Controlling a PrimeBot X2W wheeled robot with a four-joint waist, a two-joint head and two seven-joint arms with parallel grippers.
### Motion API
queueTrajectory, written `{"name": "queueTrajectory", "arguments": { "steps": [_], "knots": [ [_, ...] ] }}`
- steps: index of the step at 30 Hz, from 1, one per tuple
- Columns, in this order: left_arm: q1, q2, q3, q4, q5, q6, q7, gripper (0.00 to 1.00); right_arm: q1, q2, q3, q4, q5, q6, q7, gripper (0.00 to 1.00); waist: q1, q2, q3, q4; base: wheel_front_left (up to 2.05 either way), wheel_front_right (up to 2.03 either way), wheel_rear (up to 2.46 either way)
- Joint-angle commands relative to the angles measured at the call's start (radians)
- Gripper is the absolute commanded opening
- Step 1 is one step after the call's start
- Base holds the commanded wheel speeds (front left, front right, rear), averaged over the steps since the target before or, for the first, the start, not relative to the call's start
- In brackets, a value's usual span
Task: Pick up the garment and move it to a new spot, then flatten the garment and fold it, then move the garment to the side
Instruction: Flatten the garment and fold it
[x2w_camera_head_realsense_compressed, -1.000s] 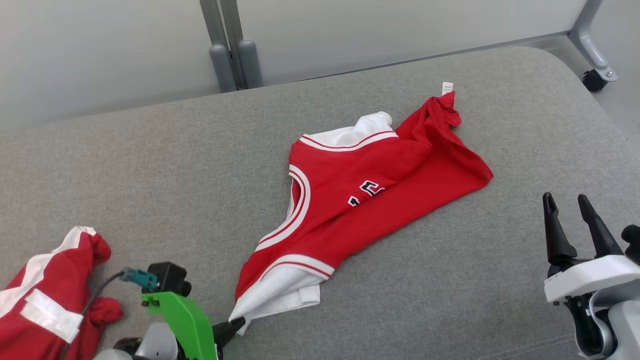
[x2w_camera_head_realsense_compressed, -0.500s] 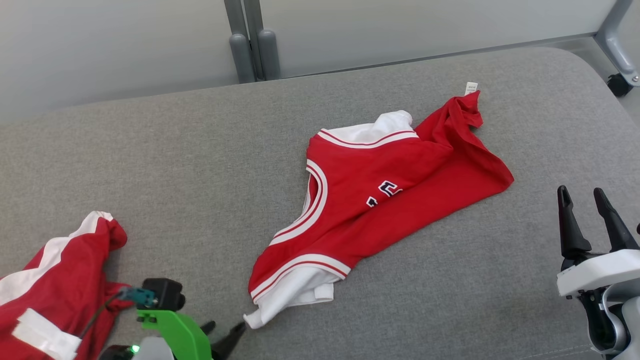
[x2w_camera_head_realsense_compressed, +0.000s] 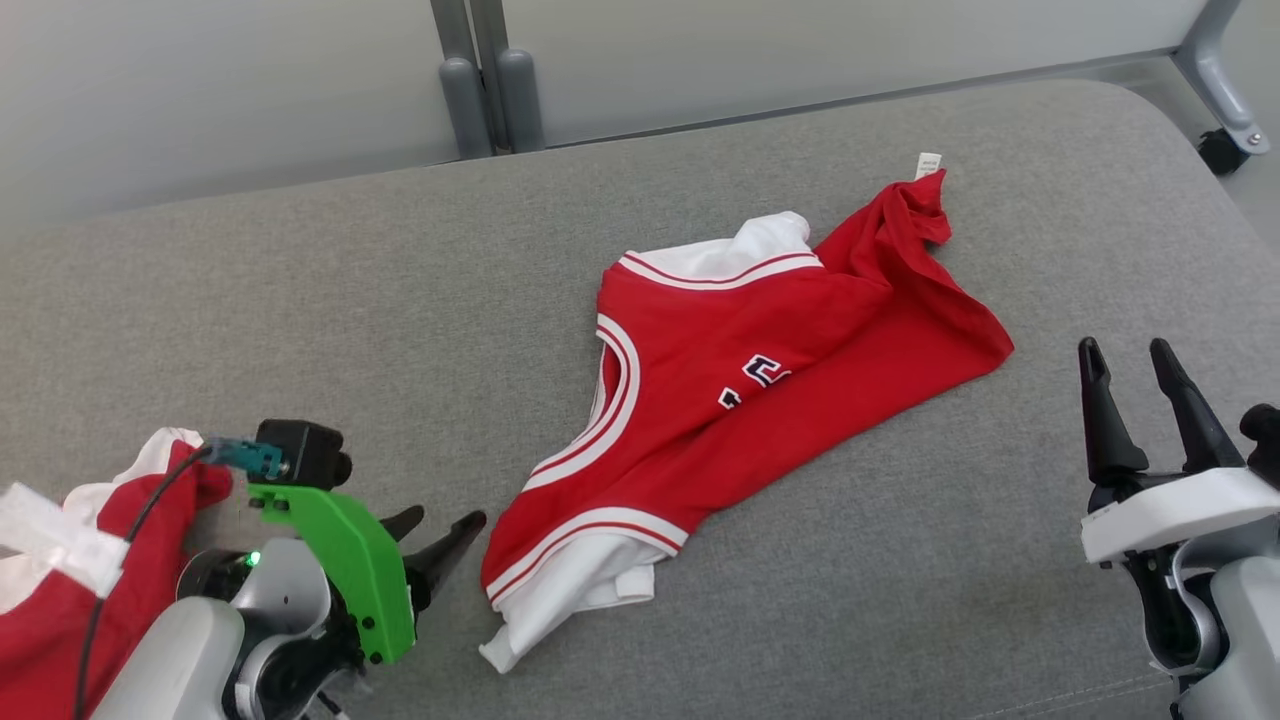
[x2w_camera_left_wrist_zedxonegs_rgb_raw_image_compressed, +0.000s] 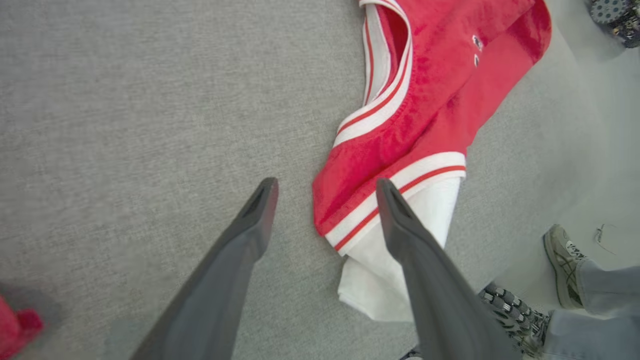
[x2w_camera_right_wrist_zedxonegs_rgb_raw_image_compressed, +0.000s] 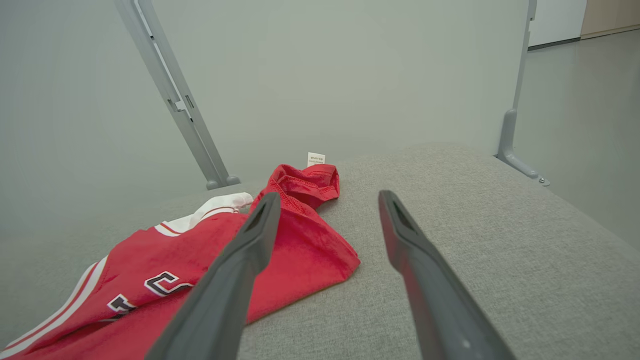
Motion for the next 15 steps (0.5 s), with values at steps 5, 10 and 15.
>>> {"name": "queueTrajectory", "arguments": {
  "steps": [5,10,15],
  "knots": [
    [-0.121,-0.015,-0.057,0.134,-0.022,-0.035,0.074,1.0,-0.052,0.005,0.024,-0.004,0.007,-0.001,-0.003,1.0,0.0,0.0,0.032,-0.065,0.0,0.0,0.0],
    [-0.191,-0.024,-0.106,0.249,-0.027,-0.046,0.099,1.0,-0.073,0.021,0.038,0.0,0.014,-0.001,-0.003,1.0,0.0,0.0,0.052,-0.1,0.0,0.0,0.0],
    [-0.237,-0.023,-0.153,0.323,-0.043,-0.051,0.111,0.87,-0.073,0.027,0.038,0.006,0.018,-0.001,-0.003,1.0,0.0,0.0,0.063,-0.124,0.0,0.0,0.0]
  ]
}}
